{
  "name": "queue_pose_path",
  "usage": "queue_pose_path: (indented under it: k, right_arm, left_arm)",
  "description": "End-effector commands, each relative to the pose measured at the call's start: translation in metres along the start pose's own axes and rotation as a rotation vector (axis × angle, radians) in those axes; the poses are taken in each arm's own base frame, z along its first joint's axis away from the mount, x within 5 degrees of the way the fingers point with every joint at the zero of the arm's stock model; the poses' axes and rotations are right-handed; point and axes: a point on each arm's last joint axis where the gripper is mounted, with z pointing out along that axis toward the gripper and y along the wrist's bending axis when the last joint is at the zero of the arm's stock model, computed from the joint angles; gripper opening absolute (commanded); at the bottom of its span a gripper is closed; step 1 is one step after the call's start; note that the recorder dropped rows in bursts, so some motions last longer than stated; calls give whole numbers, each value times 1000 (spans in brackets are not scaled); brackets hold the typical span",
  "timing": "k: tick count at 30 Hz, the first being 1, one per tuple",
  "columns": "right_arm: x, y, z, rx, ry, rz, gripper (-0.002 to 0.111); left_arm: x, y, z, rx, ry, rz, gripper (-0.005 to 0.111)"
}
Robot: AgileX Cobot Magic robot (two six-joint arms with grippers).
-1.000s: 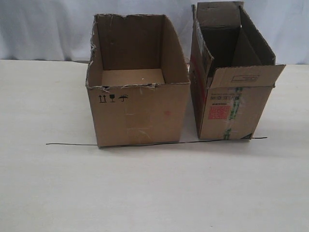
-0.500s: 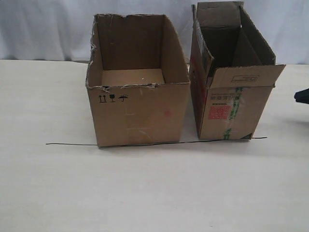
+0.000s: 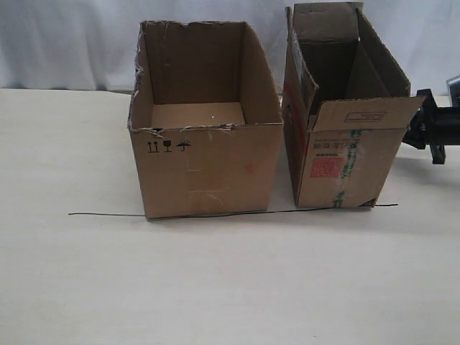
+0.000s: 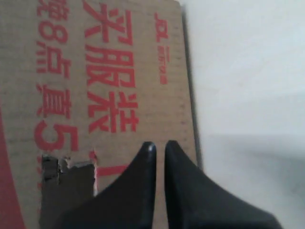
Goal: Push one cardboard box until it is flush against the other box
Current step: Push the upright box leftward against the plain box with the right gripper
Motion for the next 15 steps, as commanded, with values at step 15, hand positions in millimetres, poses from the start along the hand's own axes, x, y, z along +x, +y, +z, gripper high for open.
queue_pose_path:
  k: [15]
  right_arm:
    - [2,17,70,-107,115,0,5]
  left_arm:
    - [1,0,0,3,-1,0,0]
